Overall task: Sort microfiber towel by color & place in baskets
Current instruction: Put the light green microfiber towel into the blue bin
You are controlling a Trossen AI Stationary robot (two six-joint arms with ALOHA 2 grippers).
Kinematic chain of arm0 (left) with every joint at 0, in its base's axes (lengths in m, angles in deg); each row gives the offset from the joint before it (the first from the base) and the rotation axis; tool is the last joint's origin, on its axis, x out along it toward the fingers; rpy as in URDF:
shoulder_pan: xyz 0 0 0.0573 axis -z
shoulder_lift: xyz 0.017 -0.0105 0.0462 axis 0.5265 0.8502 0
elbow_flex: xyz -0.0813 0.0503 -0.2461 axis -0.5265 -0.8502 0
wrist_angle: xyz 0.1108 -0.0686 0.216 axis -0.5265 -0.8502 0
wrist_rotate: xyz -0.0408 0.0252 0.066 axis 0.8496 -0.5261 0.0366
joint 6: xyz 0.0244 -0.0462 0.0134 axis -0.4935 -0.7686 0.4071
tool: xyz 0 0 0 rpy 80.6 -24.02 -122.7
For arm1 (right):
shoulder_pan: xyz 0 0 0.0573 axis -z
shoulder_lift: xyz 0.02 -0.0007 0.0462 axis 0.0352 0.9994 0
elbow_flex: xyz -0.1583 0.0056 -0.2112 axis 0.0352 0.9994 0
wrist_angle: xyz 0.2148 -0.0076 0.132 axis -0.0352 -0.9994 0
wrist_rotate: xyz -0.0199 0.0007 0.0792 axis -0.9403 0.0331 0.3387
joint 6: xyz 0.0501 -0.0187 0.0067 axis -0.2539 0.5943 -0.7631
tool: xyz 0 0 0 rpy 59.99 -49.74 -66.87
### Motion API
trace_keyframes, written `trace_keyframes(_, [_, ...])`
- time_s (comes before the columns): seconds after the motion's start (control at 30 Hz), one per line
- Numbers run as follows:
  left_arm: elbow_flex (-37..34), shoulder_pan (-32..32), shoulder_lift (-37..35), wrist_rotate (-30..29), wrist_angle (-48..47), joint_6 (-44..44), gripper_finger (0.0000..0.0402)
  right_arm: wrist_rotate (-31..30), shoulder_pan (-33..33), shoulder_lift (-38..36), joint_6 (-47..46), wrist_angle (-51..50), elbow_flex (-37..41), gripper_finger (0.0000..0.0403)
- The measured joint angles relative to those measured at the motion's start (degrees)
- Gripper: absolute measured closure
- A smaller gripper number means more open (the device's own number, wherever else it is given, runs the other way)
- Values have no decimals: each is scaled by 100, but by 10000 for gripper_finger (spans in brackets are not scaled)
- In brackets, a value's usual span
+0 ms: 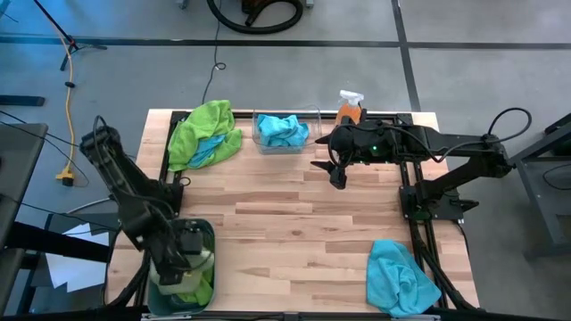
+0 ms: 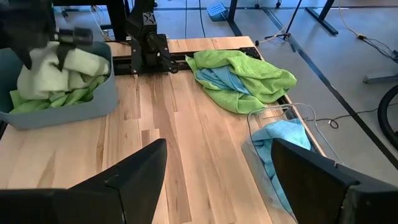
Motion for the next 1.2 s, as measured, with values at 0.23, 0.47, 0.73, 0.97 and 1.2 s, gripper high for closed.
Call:
trace_keyframes(0.23, [84,2,-735,-289,251,145,165,0,0,0,2,-2,0,116])
trace_keyframes(0.47, [90,4,-380,-363,525,549,308,0,0,0,2,-50,0,116])
trace_keyframes(0.73, [-226,218,492,-937,634,284,398,-2,0,0,4,-46,153,116])
trace_keyframes(0.97, [-764,658,591,-237,250,-1268,401,0,0,3,-7,89,558,116])
trace_keyframes(1.2, [-1033,923,534,91,352,-1803,402,7,0,4,2,447,710,116])
